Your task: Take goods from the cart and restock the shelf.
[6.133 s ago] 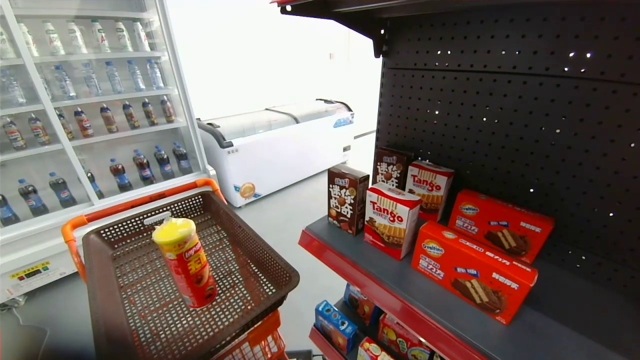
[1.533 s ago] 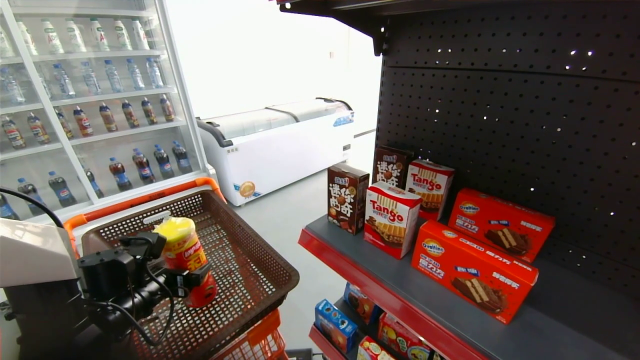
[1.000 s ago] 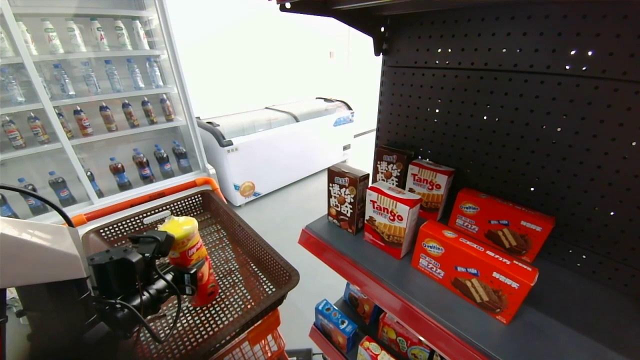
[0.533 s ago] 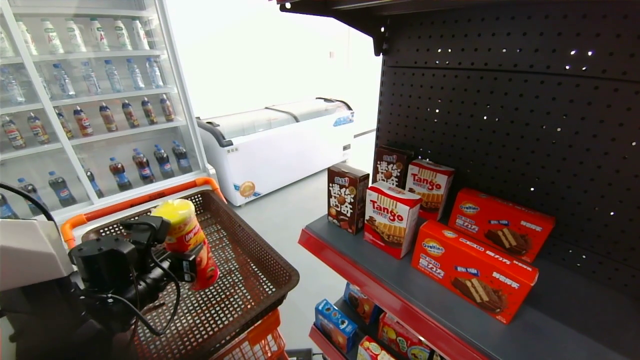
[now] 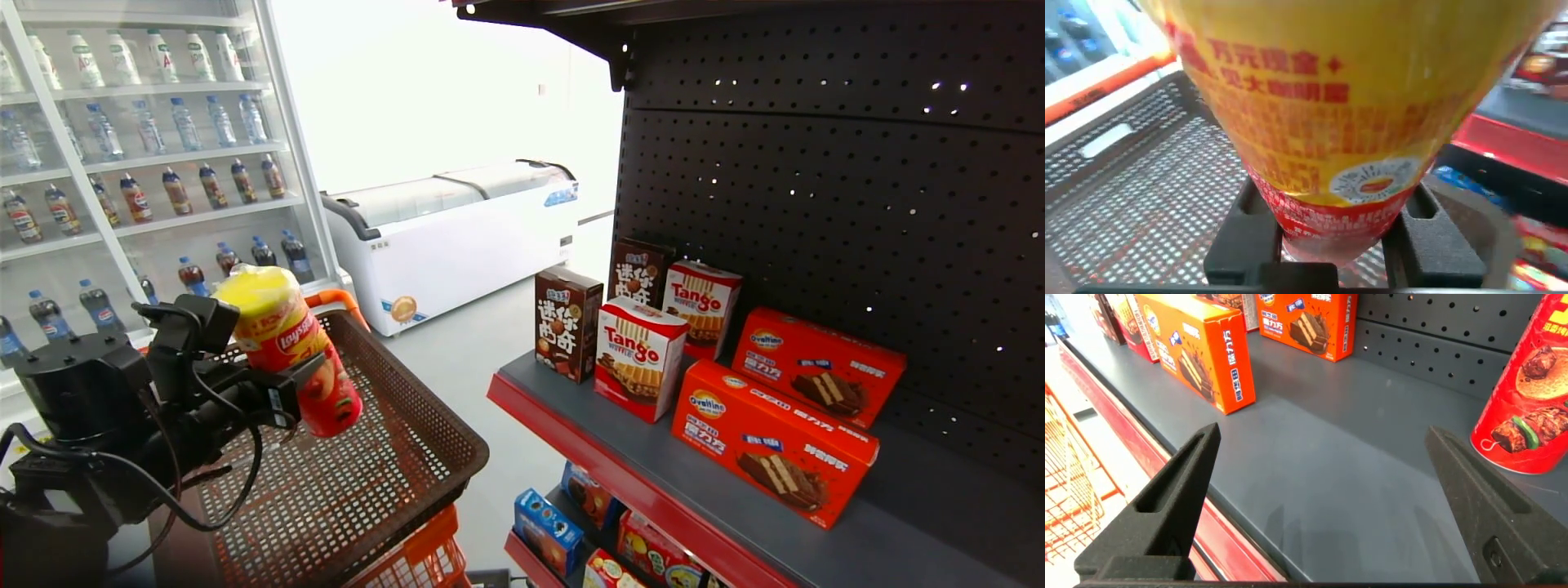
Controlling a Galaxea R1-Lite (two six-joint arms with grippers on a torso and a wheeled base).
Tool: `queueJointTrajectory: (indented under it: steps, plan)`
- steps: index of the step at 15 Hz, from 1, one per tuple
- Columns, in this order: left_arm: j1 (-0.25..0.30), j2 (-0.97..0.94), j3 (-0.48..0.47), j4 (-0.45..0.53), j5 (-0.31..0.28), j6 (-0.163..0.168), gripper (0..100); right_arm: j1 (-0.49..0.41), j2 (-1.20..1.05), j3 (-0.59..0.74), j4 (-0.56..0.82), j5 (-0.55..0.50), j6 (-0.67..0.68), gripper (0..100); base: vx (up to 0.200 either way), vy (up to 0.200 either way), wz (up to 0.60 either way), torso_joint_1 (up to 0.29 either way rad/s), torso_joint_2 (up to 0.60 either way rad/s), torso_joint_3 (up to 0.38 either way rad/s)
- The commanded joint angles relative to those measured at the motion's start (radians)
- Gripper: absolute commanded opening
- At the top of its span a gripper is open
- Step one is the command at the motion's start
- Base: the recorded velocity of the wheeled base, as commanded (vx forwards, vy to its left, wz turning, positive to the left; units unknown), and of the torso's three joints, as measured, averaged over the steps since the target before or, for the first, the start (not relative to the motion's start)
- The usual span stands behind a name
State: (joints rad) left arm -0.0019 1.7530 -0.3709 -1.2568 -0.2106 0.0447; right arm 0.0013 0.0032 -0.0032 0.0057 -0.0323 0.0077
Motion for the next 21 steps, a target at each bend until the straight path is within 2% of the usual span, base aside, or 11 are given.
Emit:
queueJointTrajectory:
  steps: [1, 2, 4, 7, 9, 13, 14, 16, 17, 19, 21]
  plan:
    - [-0.035, -0.118, -0.007, 0.042, -0.029, -0.022, 0, 0.000, 0.000, 0.000, 0.000, 0.000, 0.000, 100, 0.000, 0.000, 0.00, 0.000, 0.00, 0.000]
    - [-0.061, -0.156, -0.007, 0.080, -0.061, -0.046, 0, 0.000, 0.000, 0.000, 0.000, 0.000, 0.000, 100, 0.000, 0.000, 0.00, 0.000, 0.00, 0.000]
    - [-0.087, -0.208, -0.011, 0.111, -0.095, -0.045, 0, 0.000, 0.000, 0.000, 0.000, 0.000, 0.000, 100, 0.000, 0.000, 0.00, 0.000, 0.00, 0.000]
    - [-0.092, -0.236, -0.042, 0.151, -0.128, -0.043, 0, 0.000, 0.000, 0.000, 0.000, 0.000, 0.000, 100, 0.000, 0.000, 0.00, 0.000, 0.00, 0.000]
    - [-0.095, -0.240, -0.079, 0.166, -0.171, -0.042, 0, 0.000, 0.000, 0.000, 0.000, 0.000, 0.000, 100, 0.000, 0.000, 0.00, 0.000, 0.00, 0.000]
    - [-0.156, -0.277, -0.117, 0.185, -0.219, -0.063, 0, 0.000, 0.000, 0.000, 0.000, 0.000, 0.000, 100, 0.000, 0.000, 0.00, 0.000, 0.00, 0.000]
    - [-0.227, -0.336, -0.108, 0.246, -0.223, -0.109, 0, 0.000, 0.000, 0.000, 0.000, 0.000, 0.000, 100, 0.000, 0.000, 0.00, 0.000, 0.00, 0.000]
    - [-0.303, -0.425, -0.122, 0.393, -0.220, -0.120, 0, 0.000, 0.000, 0.000, 0.000, 0.003, -0.003, 100, 0.000, 0.000, 0.00, 0.000, 0.00, 0.000]
    - [-0.340, -0.477, -0.135, 0.494, -0.219, -0.106, 0, 0.000, 0.000, 0.000, 0.002, 0.008, -0.011, 100, 0.000, 0.000, 0.00, 0.000, 0.00, 0.000]
    - [-0.392, -0.553, -0.161, 0.682, -0.219, -0.054, 0, 0.000, 0.000, 0.000, 0.000, 0.008, -0.006, 100, 0.000, 0.000, 0.00, 0.000, 0.00, 0.000]
    - [-0.421, -0.579, -0.166, 0.751, -0.222, -0.039, 0, 0.000, 0.000, 0.000, 0.000, 0.008, -0.006, 100, 0.000, 0.000, 0.00, 0.000, 0.00, 0.000]
